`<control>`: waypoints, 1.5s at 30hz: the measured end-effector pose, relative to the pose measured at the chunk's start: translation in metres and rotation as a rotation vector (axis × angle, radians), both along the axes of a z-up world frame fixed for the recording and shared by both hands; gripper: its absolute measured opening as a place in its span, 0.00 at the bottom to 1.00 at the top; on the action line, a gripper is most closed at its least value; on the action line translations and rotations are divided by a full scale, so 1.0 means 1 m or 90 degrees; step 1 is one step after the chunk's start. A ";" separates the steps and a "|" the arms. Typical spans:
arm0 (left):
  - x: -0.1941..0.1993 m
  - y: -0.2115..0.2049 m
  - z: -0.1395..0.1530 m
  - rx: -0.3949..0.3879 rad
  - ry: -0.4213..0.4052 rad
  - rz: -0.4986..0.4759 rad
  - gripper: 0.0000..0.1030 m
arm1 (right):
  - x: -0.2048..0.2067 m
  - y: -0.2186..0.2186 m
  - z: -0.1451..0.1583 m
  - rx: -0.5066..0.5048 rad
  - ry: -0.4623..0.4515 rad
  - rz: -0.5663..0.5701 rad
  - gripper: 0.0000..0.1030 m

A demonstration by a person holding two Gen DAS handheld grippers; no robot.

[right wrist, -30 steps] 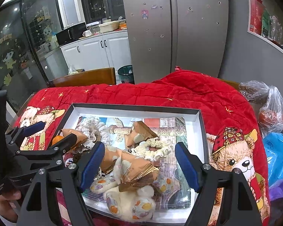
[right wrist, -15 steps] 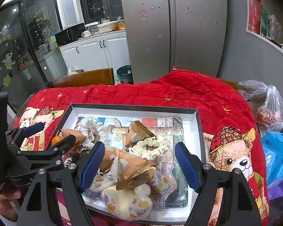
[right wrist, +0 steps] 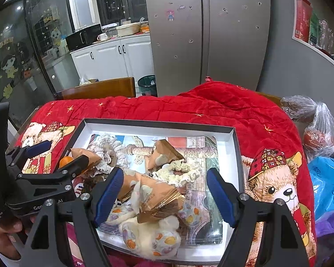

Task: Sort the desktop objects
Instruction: 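Move both open tools back over the pile of objects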

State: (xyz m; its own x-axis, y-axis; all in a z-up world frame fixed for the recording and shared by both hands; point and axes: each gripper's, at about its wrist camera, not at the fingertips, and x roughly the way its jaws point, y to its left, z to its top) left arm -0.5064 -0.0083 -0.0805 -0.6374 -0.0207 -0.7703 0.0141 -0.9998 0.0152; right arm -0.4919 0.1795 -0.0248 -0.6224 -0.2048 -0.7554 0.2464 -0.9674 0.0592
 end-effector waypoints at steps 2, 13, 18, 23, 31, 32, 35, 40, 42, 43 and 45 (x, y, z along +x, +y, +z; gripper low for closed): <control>0.000 0.001 0.000 0.000 0.001 -0.003 0.98 | 0.000 0.000 -0.001 0.005 -0.001 -0.002 0.77; 0.012 0.004 0.022 0.013 0.038 -0.014 0.98 | 0.003 -0.008 0.002 0.001 0.014 -0.010 0.77; 0.019 0.000 0.038 0.026 0.055 -0.009 0.97 | 0.011 -0.015 0.010 0.006 0.035 -0.008 0.77; 0.040 0.000 0.067 0.049 0.083 -0.018 0.97 | 0.026 -0.015 0.032 -0.006 0.060 -0.009 0.77; 0.119 -0.002 0.125 0.115 0.148 -0.049 0.98 | 0.098 -0.012 0.091 -0.033 0.140 0.001 0.79; 0.130 -0.002 0.132 0.112 0.156 -0.051 0.98 | 0.111 -0.010 0.099 -0.029 0.157 -0.005 0.80; 0.171 -0.003 0.150 0.092 0.183 -0.058 0.99 | 0.147 -0.002 0.118 -0.023 0.189 -0.028 0.80; 0.237 -0.010 0.162 0.050 0.219 -0.029 1.00 | 0.206 0.012 0.133 -0.029 0.222 -0.057 0.81; 0.257 -0.012 0.164 0.046 0.217 -0.022 1.00 | 0.228 0.013 0.136 -0.024 0.229 -0.070 0.81; 0.271 -0.014 0.162 0.047 0.217 -0.013 1.00 | 0.240 0.013 0.137 -0.021 0.234 -0.076 0.81; 0.292 -0.019 0.154 0.056 0.209 0.004 1.00 | 0.264 0.014 0.136 -0.026 0.242 -0.084 0.82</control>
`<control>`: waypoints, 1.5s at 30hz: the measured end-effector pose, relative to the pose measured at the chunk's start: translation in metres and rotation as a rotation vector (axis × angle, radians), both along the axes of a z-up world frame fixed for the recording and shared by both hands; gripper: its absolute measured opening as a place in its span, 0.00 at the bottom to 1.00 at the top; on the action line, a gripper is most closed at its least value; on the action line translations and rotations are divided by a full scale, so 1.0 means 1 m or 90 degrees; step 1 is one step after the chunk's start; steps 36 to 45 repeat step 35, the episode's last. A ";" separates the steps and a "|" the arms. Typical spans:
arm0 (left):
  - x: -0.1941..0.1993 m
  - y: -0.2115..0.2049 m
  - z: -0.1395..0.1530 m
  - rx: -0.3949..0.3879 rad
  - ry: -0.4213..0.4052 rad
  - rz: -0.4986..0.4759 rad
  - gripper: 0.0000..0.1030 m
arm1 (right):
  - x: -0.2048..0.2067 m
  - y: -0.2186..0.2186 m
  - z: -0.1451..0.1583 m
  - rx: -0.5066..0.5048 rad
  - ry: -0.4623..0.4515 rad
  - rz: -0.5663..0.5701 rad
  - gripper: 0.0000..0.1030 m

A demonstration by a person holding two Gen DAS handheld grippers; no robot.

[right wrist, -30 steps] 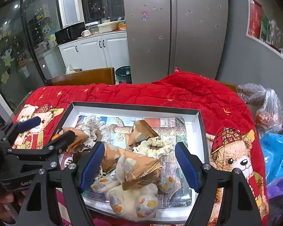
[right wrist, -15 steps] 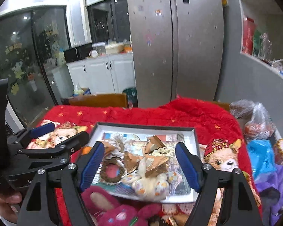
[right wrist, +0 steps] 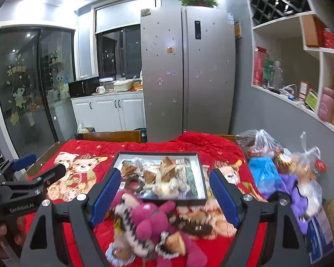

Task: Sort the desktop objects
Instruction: 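Move both open tools back over the pile of objects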

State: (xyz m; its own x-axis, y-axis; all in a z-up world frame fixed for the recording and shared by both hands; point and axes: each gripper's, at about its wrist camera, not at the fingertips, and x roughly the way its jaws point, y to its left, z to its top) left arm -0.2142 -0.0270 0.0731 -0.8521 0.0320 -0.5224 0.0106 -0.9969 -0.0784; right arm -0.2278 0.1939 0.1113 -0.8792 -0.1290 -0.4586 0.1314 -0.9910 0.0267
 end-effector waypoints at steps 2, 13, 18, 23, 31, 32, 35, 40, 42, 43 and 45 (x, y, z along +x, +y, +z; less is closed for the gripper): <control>0.025 -0.006 -0.017 0.030 -0.014 0.015 1.00 | 0.027 0.005 -0.010 -0.020 0.002 -0.008 0.82; 0.063 0.014 -0.033 0.020 -0.048 0.001 1.00 | 0.073 0.005 -0.062 -0.052 -0.064 -0.018 0.89; 0.070 0.020 -0.028 -0.001 -0.036 0.003 1.00 | 0.073 -0.001 -0.062 -0.033 -0.077 -0.026 0.89; 0.075 0.021 -0.022 0.003 -0.027 -0.008 1.00 | 0.074 -0.007 -0.062 -0.005 -0.084 -0.030 0.89; 0.082 0.025 -0.016 -0.006 -0.012 -0.012 1.00 | 0.079 -0.011 -0.058 0.004 -0.088 -0.030 0.89; 0.083 0.025 -0.016 -0.006 -0.010 -0.011 1.00 | 0.081 -0.012 -0.057 0.010 -0.085 -0.031 0.89; 0.087 0.025 -0.013 -0.009 -0.002 -0.012 1.00 | 0.083 -0.015 -0.054 0.017 -0.081 -0.029 0.89; 0.087 0.025 -0.013 -0.009 -0.002 -0.012 1.00 | 0.083 -0.015 -0.054 0.017 -0.081 -0.029 0.89; 0.087 0.025 -0.013 -0.009 -0.002 -0.012 1.00 | 0.083 -0.015 -0.054 0.017 -0.081 -0.029 0.89; 0.087 0.025 -0.013 -0.009 -0.002 -0.012 1.00 | 0.083 -0.015 -0.054 0.017 -0.081 -0.029 0.89; 0.087 0.025 -0.013 -0.009 -0.002 -0.012 1.00 | 0.083 -0.015 -0.054 0.017 -0.081 -0.029 0.89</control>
